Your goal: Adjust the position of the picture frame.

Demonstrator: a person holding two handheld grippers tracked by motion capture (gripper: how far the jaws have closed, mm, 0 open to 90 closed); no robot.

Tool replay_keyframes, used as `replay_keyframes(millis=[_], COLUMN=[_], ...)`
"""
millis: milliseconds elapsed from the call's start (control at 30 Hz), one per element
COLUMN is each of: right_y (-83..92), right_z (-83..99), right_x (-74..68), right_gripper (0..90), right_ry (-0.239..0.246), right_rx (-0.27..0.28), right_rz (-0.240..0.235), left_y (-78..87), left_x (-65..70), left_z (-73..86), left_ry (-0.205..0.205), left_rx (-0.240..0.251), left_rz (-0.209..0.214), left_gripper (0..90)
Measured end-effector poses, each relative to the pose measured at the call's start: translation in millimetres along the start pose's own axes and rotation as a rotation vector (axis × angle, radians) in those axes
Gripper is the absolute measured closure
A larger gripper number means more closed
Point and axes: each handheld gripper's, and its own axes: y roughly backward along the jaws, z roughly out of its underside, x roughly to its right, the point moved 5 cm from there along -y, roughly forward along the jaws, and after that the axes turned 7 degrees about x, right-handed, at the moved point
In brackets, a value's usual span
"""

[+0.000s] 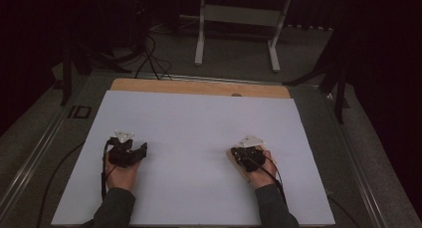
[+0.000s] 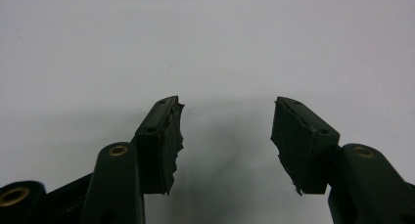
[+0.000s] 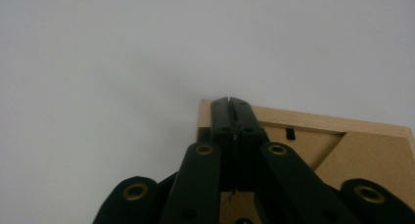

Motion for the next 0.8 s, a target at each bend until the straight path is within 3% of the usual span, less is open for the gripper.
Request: replay_keyframes(millis=[333,500,800], right_y=[-4.7,-7.8,-9.1], right_z=[-6.0,-10.9,-14.5], right_x=[-27.5,-52.5,-75.3], right_gripper=[89.7,89.7,89.7], right_ry=[0.048,0.107,0.158], right_rx=[0.02,0.033,0.043], right_rz=[-0.085,-0.15,-0.205], left_y=[-0.7,-0.5,-0.3], left_x=[0.9,0.9,1.0], left_z=[0.0,-0.1,-0.3], left_ry=[-0.002,-0.003,-0.003], left_rx=[0.002,0.002,0.003], left_rz=[0.002,0.001,0.003], left_gripper=[44.3,44.3,44.3])
